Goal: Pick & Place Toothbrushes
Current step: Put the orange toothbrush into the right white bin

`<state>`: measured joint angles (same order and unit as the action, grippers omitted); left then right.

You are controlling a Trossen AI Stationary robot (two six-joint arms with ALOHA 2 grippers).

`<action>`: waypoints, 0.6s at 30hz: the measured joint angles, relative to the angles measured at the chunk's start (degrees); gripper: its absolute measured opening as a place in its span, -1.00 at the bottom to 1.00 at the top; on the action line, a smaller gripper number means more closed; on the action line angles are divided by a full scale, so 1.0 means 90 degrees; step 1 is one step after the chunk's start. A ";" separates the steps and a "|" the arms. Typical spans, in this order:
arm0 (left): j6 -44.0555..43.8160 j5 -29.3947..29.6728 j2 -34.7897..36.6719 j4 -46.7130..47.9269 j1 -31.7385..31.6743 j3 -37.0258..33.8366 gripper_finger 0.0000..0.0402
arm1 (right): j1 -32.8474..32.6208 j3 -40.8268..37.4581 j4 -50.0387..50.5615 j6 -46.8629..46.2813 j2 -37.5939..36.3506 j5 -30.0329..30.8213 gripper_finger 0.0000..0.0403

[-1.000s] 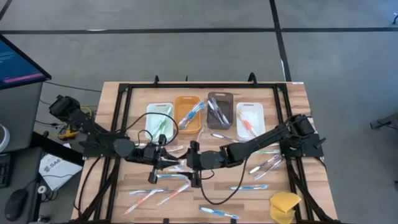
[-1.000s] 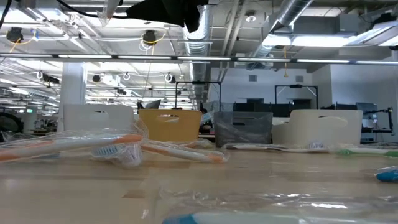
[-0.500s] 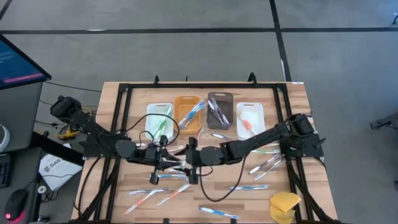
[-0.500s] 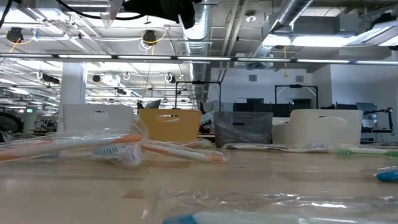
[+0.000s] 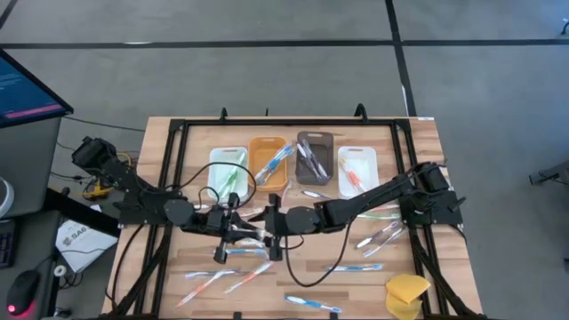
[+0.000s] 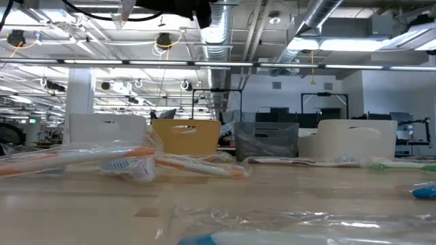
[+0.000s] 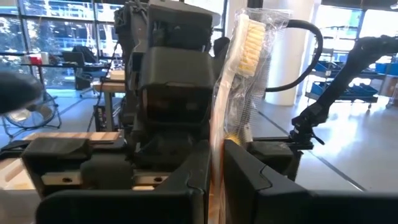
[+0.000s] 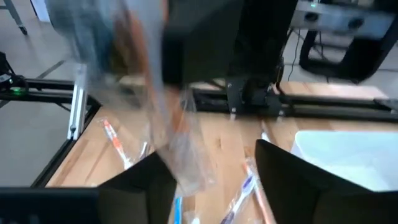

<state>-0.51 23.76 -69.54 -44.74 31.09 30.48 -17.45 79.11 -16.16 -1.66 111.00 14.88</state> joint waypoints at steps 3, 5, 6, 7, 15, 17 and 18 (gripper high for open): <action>0.0028 0.0023 0.0002 0.0001 0.0000 0.0000 -0.89 | 0.0000 0.0000 -0.0114 0.0176 0.0000 -0.0008 -0.26; 0.0031 0.0021 0.0002 -0.0001 0.0000 0.0000 -0.89 | -0.0007 0.0000 -0.0117 0.0253 0.0000 -0.0019 -0.41; 0.0031 0.0021 0.0002 0.0000 0.0000 0.0000 -0.89 | -0.0007 0.0000 -0.0117 0.0268 0.0000 -0.0055 -0.49; 0.0031 0.0019 0.0002 0.0001 0.0000 0.0000 -0.89 | -0.0007 0.0000 -0.0117 0.0321 0.0000 -0.0147 -0.58; 0.0029 0.0021 0.0009 -0.0026 -0.0017 -0.0099 -0.80 | -0.0022 0.0000 -0.0081 0.0539 0.0000 -0.0347 -0.86; 0.0031 0.0001 0.0010 0.0013 -0.0035 -0.0143 -0.75 | -0.0022 0.0000 -0.0095 0.0536 0.0000 -0.0336 -0.87; 0.0030 -0.0024 0.0010 0.0028 -0.0036 -0.0155 -0.73 | -0.0022 0.0000 -0.0091 0.0531 0.0000 -0.0331 -0.90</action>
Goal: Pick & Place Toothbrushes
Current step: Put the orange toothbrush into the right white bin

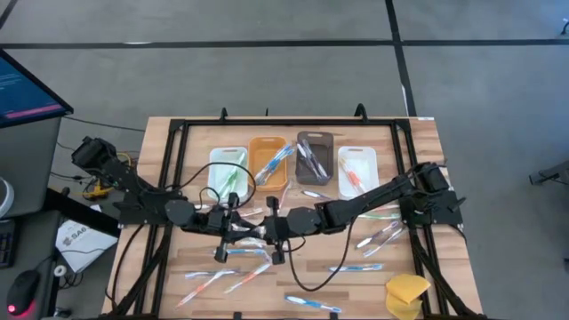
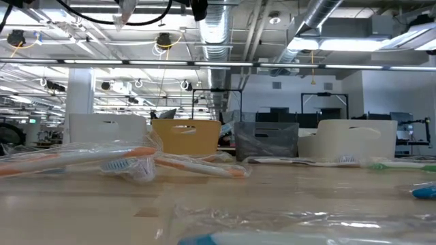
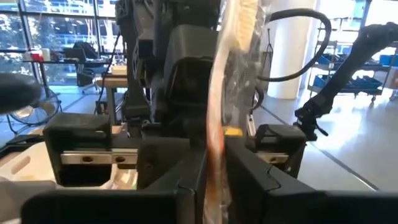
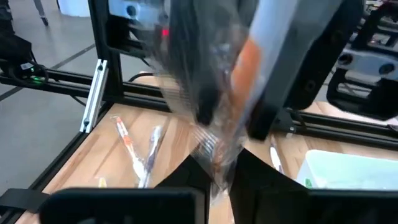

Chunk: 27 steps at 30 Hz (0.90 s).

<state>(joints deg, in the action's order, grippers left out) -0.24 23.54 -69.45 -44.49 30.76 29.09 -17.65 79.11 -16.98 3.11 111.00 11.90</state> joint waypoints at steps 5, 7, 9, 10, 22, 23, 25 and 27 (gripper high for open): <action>-0.0076 0.0001 -0.0002 0.0002 0.0000 -0.0005 -0.55 | 0.0000 0.0000 0.0183 -0.0146 -0.0002 0.0012 -0.92; -0.0163 0.0001 -0.0002 -0.0002 0.0000 -0.0005 -0.46 | 0.0000 0.0002 0.0341 -0.0261 -0.0002 0.0015 -0.92; -0.0171 0.0004 -0.0002 -0.0013 0.0006 -0.0005 -0.37 | 0.0001 0.0002 0.0588 -0.0363 -0.0005 0.0018 -0.92; -0.0184 0.0004 -0.0002 -0.0018 0.0007 -0.0005 -0.32 | 0.0000 0.0002 0.0721 -0.0430 -0.0005 0.0020 -0.92; -0.0455 0.0008 -0.0002 0.0066 0.0056 -0.0004 0.06 | -0.0524 0.0002 0.3515 -0.2110 -0.0459 0.1725 -0.92; -0.0466 0.0011 -0.0002 0.0142 0.0053 -0.0003 0.08 | -0.0604 0.0003 0.3803 -0.2341 -0.0541 0.1884 -0.92; -0.0466 0.0011 -0.0002 0.0284 0.0053 -0.0003 0.09 | -0.0760 0.0002 0.4500 -0.2846 -0.0732 0.2146 -0.92; -0.0466 0.0012 -0.0002 0.0372 0.0053 -0.0003 0.11 | -0.0901 0.0005 0.5125 -0.3430 -0.0951 0.2378 -0.92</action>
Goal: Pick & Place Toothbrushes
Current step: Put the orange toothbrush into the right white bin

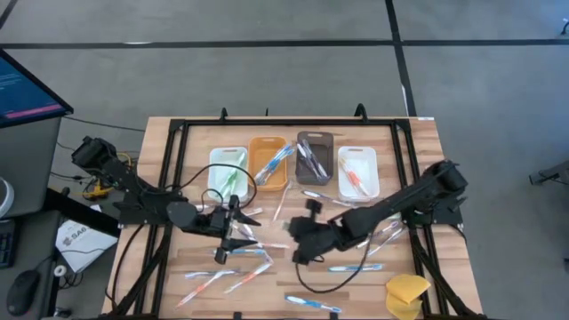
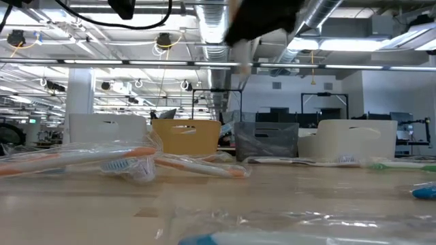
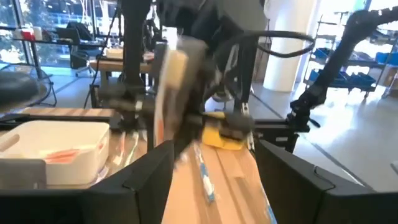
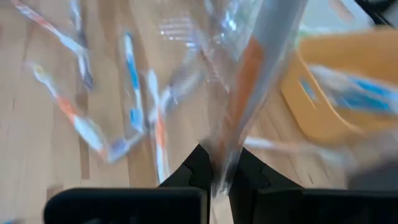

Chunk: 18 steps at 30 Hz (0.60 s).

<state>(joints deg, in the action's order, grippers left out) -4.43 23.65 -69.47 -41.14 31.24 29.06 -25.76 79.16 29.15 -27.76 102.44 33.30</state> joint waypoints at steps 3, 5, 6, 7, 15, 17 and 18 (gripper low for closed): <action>0.0002 0.0004 0.0000 0.0207 -0.0002 0.0000 0.11 | -0.0102 -0.0001 0.1104 -0.1018 -0.0303 0.0149 -0.92; 0.0000 0.0007 0.0000 0.0318 -0.0005 0.0000 0.11 | -0.0097 0.0002 0.1628 -0.1584 -0.0435 0.0194 -0.92; 0.0000 0.0007 0.0000 0.0321 -0.0011 0.0000 0.10 | -0.0093 0.0002 0.1830 -0.1808 -0.0464 0.0236 -0.92; -0.0017 0.0007 0.0000 0.0318 -0.0016 0.0000 0.10 | -0.0073 0.0002 0.1970 -0.1994 -0.0475 0.0270 -0.92; -0.0194 0.0011 0.0000 0.0644 -0.0017 0.0000 0.09 | 0.0297 -0.0001 0.4339 -0.3510 -0.0475 -0.0414 -0.92; -0.0228 0.0009 0.0000 0.0770 -0.0061 0.0000 0.09 | 0.0435 -0.0003 0.4821 -0.3763 -0.0475 -0.0713 -0.92; -0.0231 0.0010 0.0000 0.0829 -0.0071 0.0000 0.08 | 0.0500 -0.0003 0.4915 -0.3781 -0.0475 -0.0817 -0.92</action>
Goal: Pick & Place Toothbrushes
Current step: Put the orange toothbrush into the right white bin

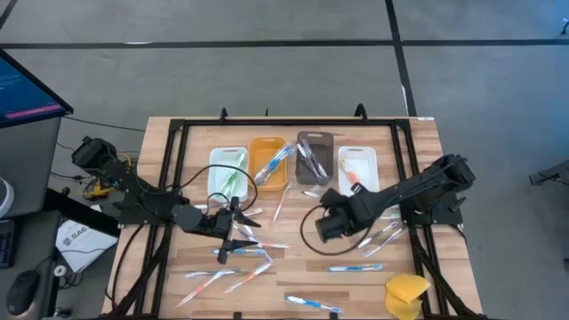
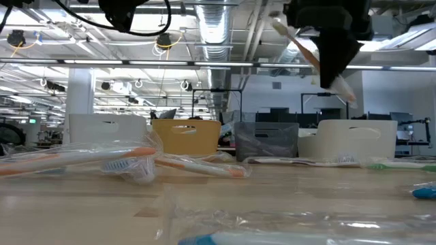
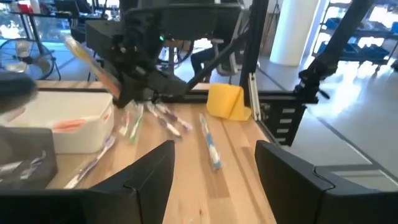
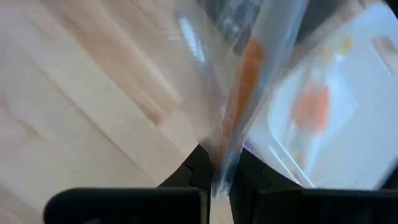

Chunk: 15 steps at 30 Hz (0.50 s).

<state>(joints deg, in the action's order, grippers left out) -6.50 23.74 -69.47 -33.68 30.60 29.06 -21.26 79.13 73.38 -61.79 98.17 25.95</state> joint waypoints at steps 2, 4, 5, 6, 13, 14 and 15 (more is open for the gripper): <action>0.0002 0.0002 0.0000 0.0104 0.0001 -0.0001 0.07 | 0.0134 0.0000 0.0007 0.0193 0.0000 -0.0258 -0.92; 0.0000 0.0004 -0.0002 0.0102 0.0001 -0.0002 0.07 | 0.0296 0.0041 0.0065 0.0461 0.0002 -0.0672 -0.92; 0.0000 0.0004 -0.0002 0.0110 0.0001 -0.0002 0.07 | 0.0383 0.0110 0.0228 0.0564 0.0002 -0.0928 -0.92; 0.0000 0.0002 -0.0002 0.0142 0.0001 -0.0002 0.07 | 0.0472 0.0208 0.0426 0.0621 0.0002 -0.1123 -0.92; -0.0004 0.0004 -0.0002 0.0197 0.0001 -0.0002 0.06 | 0.1145 0.0841 0.1475 0.1370 0.0002 -0.1673 -0.90; -0.0003 0.0004 -0.0002 0.0196 0.0001 -0.0002 0.06 | 0.1263 0.0894 0.1583 0.1559 0.0002 -0.1732 -0.90; -0.0017 0.0001 -0.0002 0.0200 0.0001 -0.0002 0.05 | 0.1400 0.0924 0.1679 0.1761 0.0000 -0.1767 -0.90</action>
<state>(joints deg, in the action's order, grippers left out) -6.65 23.75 -69.49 -31.88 30.61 29.04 -8.66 87.45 88.49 -45.94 98.17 10.05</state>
